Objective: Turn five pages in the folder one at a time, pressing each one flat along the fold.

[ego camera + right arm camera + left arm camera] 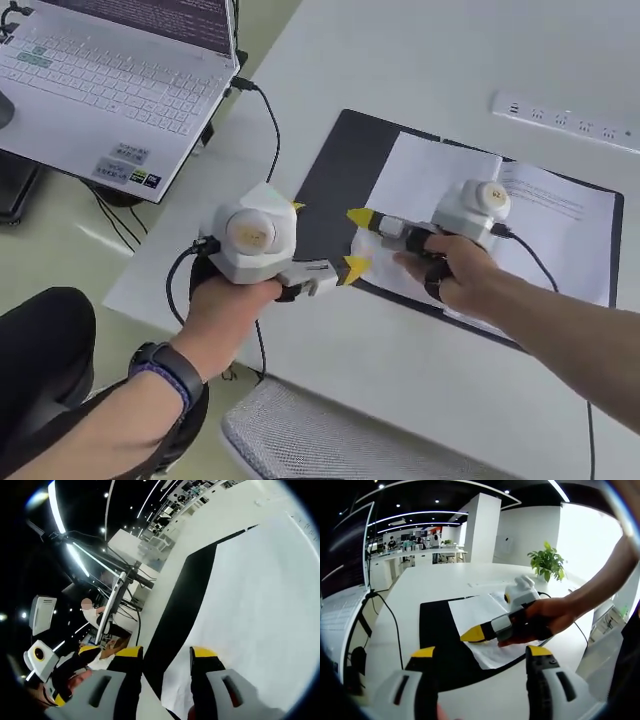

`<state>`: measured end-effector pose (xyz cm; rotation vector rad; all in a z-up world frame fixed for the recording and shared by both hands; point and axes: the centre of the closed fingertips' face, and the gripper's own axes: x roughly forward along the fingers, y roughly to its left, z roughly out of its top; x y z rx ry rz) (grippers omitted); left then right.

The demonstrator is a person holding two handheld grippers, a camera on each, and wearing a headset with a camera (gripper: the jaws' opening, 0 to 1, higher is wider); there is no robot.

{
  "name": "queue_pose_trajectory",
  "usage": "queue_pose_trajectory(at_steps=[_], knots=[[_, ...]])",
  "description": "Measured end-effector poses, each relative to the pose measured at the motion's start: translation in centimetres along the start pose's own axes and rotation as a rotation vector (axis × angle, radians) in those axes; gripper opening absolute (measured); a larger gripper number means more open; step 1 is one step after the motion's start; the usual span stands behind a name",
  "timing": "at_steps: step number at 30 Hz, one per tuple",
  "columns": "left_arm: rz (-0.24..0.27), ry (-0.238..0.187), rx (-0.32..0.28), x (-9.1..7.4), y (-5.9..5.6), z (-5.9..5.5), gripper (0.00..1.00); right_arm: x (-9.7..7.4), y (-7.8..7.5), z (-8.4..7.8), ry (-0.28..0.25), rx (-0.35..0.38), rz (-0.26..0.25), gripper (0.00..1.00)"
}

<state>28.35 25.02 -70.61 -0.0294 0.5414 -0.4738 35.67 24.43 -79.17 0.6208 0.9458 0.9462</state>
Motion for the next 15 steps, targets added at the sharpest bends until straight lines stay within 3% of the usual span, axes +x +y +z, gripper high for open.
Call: queue_pose_trajectory(at_steps=[11,15], knots=[[-0.016,0.006,0.015,0.8,-0.6,0.6,0.65,-2.5,1.7,2.0,-0.052,-0.048,0.031,0.4],[-0.027,0.005,0.039,1.1,-1.1,0.9,0.61,-3.6,1.5,3.1,-0.076,-0.058,0.026,0.4]])
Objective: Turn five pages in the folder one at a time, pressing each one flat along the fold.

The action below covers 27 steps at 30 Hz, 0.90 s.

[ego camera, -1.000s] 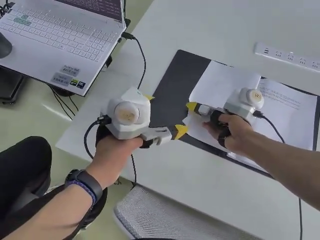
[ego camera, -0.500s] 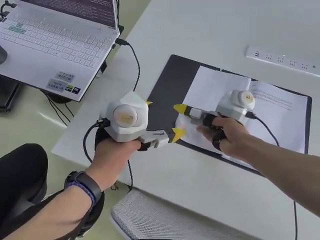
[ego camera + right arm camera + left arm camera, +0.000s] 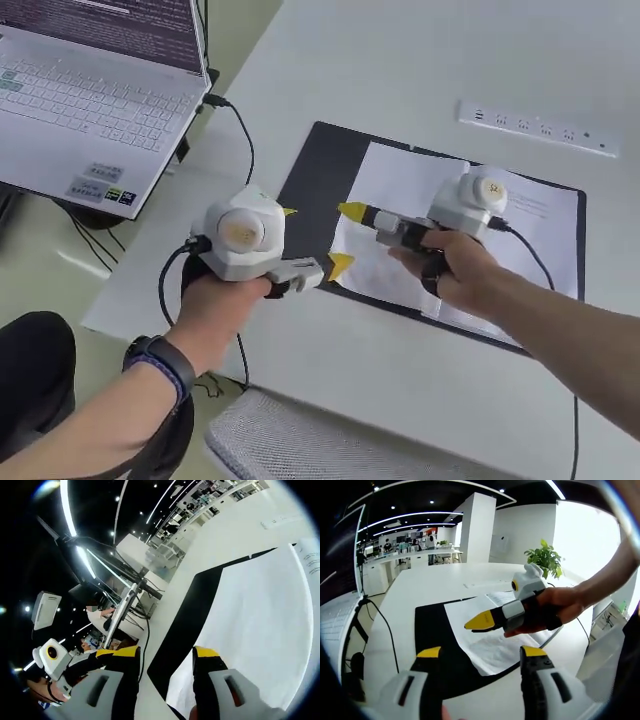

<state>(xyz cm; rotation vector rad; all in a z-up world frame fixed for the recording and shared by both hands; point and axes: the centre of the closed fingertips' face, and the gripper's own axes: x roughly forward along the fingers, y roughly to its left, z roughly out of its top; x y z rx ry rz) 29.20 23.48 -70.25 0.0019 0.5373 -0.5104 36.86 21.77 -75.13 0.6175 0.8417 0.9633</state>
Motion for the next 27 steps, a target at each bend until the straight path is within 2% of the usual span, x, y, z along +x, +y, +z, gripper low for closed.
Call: queue_pose_trajectory(at_steps=[6,8,12,17,20,27], knots=[[-0.014,0.019,0.025,1.0,-0.5,-0.1,0.54,-2.1,1.1,0.7,-0.029,-0.017,-0.012,0.4],[-0.029,0.038,0.039,1.4,-0.7,-0.5,0.49,-2.9,1.4,0.9,-0.037,-0.023,-0.016,0.4],[-0.046,0.062,0.052,2.3,-1.1,-1.3,0.46,-4.2,1.6,1.4,-0.057,-0.024,-0.025,0.39],[-0.058,0.084,0.053,3.6,-1.1,-2.3,0.37,-5.8,1.3,2.0,-0.073,-0.028,-0.042,0.4],[-0.06,0.098,0.085,4.5,-1.1,-3.0,0.31,-6.6,0.7,2.3,-0.082,-0.026,-0.049,0.4],[-0.076,0.141,0.076,6.2,-1.1,-4.9,0.23,-7.8,-0.5,2.1,-0.091,-0.015,-0.062,0.4]])
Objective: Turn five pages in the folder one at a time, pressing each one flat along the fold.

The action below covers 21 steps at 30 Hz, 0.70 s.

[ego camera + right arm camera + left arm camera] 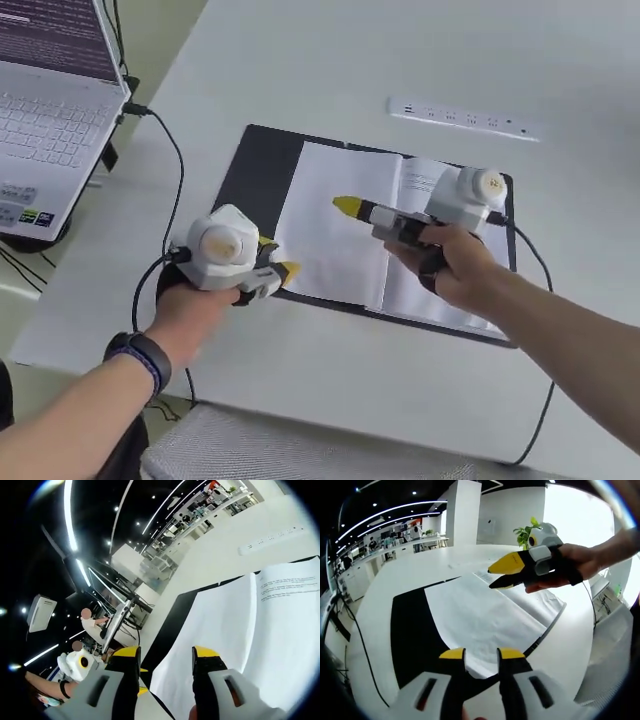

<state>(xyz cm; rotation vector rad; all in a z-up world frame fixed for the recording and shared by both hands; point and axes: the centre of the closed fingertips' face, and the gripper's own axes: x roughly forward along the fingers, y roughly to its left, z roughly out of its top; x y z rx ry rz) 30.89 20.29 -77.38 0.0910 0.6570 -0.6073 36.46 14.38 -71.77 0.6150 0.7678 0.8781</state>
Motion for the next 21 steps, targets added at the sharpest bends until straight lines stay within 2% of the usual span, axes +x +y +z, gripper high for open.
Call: queue_pose_trajectory(at_steps=[10,15,16,17,21], knots=[[0.021,0.053,-0.03,1.4,0.8,-2.1,0.07,-0.7,-2.1,-0.1,-0.001,0.018,-0.019,0.38],[0.036,0.093,-0.018,1.6,1.0,-3.3,0.02,-0.6,-2.8,-0.2,0.004,0.018,-0.019,0.38],[0.041,0.097,-0.016,1.5,1.1,-3.5,0.0,-0.6,-2.8,-0.2,0.005,0.017,-0.019,0.38],[0.046,0.081,-0.014,1.5,1.2,-3.2,0.0,-0.6,-2.8,-0.2,0.006,0.016,-0.018,0.38],[0.052,0.084,-0.021,1.4,1.2,-3.3,0.0,-0.7,-3.3,-0.3,0.019,0.004,-0.018,0.37]])
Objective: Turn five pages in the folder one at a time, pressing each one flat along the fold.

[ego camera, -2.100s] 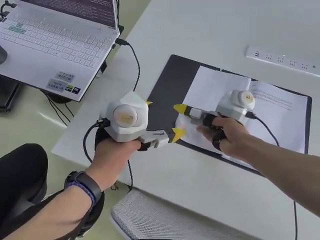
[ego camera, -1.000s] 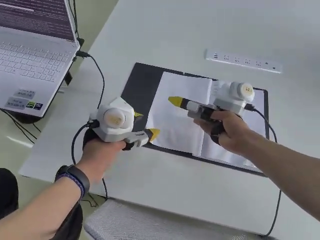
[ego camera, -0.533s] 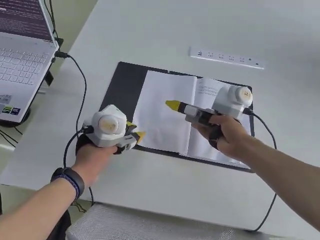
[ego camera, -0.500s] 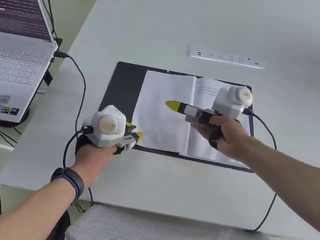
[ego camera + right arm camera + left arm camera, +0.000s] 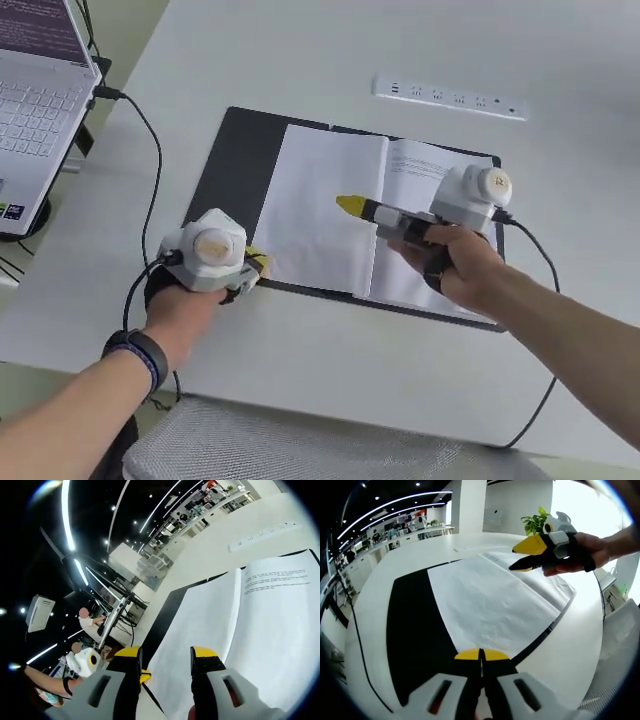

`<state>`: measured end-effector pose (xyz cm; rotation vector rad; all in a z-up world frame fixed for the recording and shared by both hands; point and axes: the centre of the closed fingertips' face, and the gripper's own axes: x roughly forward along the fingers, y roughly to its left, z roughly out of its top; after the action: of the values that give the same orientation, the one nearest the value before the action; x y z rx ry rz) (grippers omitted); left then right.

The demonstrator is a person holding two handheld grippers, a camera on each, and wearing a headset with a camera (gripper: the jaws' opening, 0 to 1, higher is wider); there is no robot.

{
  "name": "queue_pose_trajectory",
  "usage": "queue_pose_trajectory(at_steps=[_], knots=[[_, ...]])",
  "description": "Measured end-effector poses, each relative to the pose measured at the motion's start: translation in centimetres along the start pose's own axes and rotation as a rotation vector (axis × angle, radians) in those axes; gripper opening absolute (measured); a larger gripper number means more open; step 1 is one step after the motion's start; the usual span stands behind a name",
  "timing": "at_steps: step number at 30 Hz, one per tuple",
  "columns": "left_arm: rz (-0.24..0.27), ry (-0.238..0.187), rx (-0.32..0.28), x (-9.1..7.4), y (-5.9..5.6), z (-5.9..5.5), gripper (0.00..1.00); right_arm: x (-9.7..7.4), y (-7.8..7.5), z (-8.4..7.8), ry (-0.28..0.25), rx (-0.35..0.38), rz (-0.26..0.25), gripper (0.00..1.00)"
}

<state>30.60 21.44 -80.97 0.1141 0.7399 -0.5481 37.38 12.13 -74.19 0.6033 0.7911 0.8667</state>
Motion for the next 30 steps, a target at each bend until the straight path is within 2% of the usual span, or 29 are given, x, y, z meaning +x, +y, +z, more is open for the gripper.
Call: queue_pose_trajectory(at_steps=[7,18,23,30], knots=[[0.007,-0.001,-0.007,-0.1,0.0,0.0,0.0,-0.2,-1.3,0.5,0.006,-0.004,-0.011,0.35],[0.008,-0.003,-0.02,-0.1,0.1,0.0,0.0,-0.1,-4.5,2.6,-0.046,0.027,-0.064,0.25],[0.011,-0.001,-0.031,-0.1,0.1,0.0,0.0,0.4,-5.0,3.1,-0.055,0.033,-0.068,0.21],[0.019,-0.004,-0.035,-0.1,0.1,0.1,0.0,0.7,-5.6,2.9,-0.055,0.057,-0.076,0.13]])
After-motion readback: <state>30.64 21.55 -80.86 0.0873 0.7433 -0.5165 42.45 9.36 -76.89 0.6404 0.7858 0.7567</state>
